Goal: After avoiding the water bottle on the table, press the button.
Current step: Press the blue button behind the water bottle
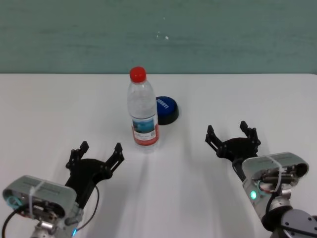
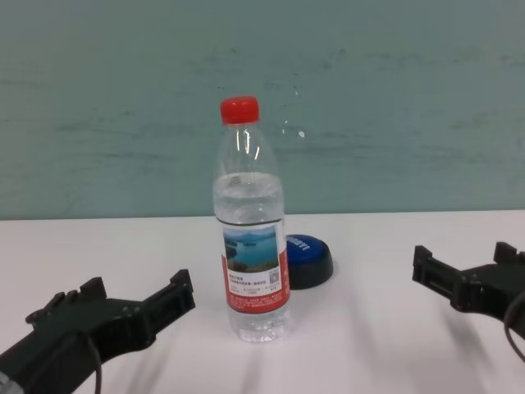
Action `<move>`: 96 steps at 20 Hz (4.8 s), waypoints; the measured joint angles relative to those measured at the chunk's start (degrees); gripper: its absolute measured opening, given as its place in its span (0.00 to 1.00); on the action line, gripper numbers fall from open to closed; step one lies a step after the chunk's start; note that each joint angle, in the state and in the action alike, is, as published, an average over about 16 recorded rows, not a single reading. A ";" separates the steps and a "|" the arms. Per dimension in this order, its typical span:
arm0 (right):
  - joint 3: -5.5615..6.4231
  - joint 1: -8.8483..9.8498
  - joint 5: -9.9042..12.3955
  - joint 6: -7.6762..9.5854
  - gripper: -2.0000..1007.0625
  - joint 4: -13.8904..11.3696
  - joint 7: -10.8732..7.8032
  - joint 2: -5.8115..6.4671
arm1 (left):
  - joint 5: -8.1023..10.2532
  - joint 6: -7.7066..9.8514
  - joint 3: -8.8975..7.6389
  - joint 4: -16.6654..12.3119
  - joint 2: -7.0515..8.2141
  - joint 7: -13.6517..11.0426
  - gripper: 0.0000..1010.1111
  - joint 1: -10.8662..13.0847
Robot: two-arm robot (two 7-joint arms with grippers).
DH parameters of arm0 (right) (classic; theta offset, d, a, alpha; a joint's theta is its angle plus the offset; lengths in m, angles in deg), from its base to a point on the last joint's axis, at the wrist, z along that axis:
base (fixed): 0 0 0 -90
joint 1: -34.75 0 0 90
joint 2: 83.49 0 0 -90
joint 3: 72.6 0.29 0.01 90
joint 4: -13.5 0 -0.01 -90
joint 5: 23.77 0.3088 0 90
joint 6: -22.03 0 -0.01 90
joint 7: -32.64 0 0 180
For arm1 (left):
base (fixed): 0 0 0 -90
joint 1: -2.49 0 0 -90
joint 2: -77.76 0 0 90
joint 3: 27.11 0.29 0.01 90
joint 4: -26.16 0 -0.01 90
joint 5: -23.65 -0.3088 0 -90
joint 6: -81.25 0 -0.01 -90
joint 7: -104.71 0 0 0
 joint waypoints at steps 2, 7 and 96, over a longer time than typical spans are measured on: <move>0.00 0.00 0.00 0.00 1.00 0.00 0.00 0.00 | -0.11 -0.01 0.20 -0.35 -0.02 -0.02 0.99 0.35; 0.00 0.00 0.00 0.00 1.00 0.00 0.00 0.00 | -0.38 0.01 0.56 -1.32 -0.08 0.07 0.99 1.24; 0.00 0.00 0.00 0.00 1.00 0.00 0.00 0.00 | -1.90 2.23 2.07 9.72 -0.90 -0.17 0.99 -9.94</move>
